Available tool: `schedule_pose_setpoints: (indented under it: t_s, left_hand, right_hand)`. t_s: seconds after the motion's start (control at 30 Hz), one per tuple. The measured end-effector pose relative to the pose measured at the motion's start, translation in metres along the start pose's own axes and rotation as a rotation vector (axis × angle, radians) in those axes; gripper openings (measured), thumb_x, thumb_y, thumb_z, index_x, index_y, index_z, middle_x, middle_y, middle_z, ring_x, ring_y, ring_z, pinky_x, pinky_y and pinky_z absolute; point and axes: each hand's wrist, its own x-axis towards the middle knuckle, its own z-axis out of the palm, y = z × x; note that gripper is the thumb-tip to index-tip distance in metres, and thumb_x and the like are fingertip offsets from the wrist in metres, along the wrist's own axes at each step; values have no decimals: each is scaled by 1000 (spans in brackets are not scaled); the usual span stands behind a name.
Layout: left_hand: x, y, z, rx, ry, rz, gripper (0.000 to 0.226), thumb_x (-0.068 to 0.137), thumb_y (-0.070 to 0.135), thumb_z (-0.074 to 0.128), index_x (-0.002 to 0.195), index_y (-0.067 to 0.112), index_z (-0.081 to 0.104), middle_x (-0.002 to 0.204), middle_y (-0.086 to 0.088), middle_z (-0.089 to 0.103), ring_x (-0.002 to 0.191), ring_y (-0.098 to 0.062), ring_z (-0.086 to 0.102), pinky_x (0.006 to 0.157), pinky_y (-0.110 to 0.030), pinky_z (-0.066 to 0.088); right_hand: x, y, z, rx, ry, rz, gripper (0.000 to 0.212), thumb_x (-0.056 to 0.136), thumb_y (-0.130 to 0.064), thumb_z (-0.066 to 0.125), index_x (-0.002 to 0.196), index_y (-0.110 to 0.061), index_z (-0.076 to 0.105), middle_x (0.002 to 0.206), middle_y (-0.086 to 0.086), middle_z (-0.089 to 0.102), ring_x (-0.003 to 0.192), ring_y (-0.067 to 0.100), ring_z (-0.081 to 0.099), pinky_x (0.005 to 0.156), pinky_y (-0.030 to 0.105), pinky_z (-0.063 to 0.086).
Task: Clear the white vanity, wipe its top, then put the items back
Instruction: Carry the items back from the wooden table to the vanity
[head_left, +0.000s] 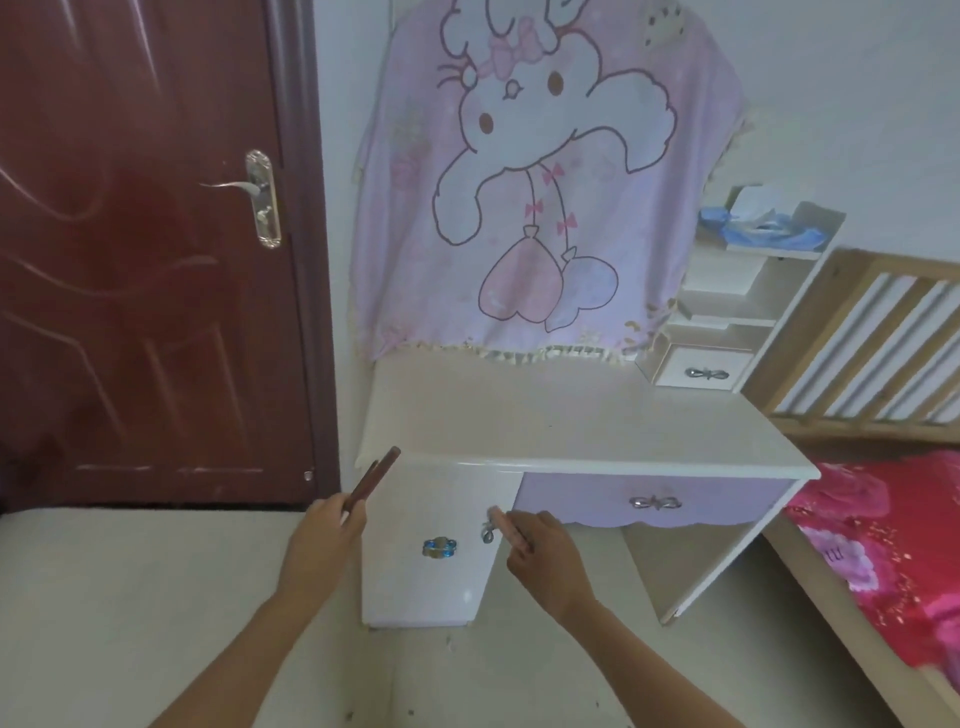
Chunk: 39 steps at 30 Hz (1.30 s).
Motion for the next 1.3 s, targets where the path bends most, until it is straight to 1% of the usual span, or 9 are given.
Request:
schedule_pose_setpoints:
  t_s: [0.27,0.43,0.53,0.67,0.73,0.87,1.1,1.2,1.3]
  left_hand:
    - [122,-11,31,-44,22,-78,23,94,19,44,101,4,60,80,-11,52,65,-23,50,56,-33,32]
    - [186,-19,41,-14,14,-81,24,94,18,44,97,0,60,81,-14,54,67,-24,49,58,-34,32]
    - [210,-22,56,-14,-21,-100,23,94,18,44,97,1,60,82,-14,54,70,-26,49,62,-33,33]
    - [233,-20,83,-18,-47,-141,23,94,19,44,98,3,60,83,-12,54,71,-25,51,63,-33,34]
    - [249,-16,97,0,-50,-149,23,93,20,45,96,3,60,82,-12,56,72,-26,52,63,-34,36]
    - [290,-1,121,48,-32,-169,24,93,21,46,92,2,60,81,-14,57,72,-27,53,64,-36,41]
    - [339,33,155,136,14,-274,23,94,19,46,101,0,56,84,-9,50,88,-33,55,75,-39,44]
    - [345,42,172,205,39,-293,24,94,17,46,104,-3,57,71,2,39,79,-27,49,74,-41,43]
    - [347,50,179,246,57,-405,24,90,20,54,97,-2,56,79,-7,43,74,-36,56,66,-38,44]
  right_hand:
    - [137,0,12,-23,-33,92,43,78,1,44,112,-20,60,72,-12,34,69,5,39,57,10,34]
    - [186,2,35,-29,-59,190,36,80,2,42,107,-13,61,69,-11,32,65,1,36,55,12,35]
    - [197,11,49,-16,-182,217,50,83,1,40,123,-26,53,77,-18,32,80,8,38,48,10,36]
    - [222,28,54,-21,-199,226,51,83,1,40,125,-25,52,79,-15,35,88,10,36,59,10,36]
    - [244,37,53,-14,-184,212,50,83,0,41,124,-25,53,82,-10,40,86,10,38,62,14,32]
    - [302,56,46,40,-143,153,46,80,0,42,119,-21,57,75,-14,36,79,12,38,58,12,32]
    - [381,83,54,135,-197,77,45,79,-1,44,117,-21,59,86,1,48,80,13,39,58,11,34]
    - [405,95,57,164,-219,45,45,82,-2,45,120,-23,56,88,-1,46,82,12,38,61,11,33]
    - [413,101,61,185,-252,33,45,84,-3,46,122,-24,56,83,-7,45,85,12,38,61,17,28]
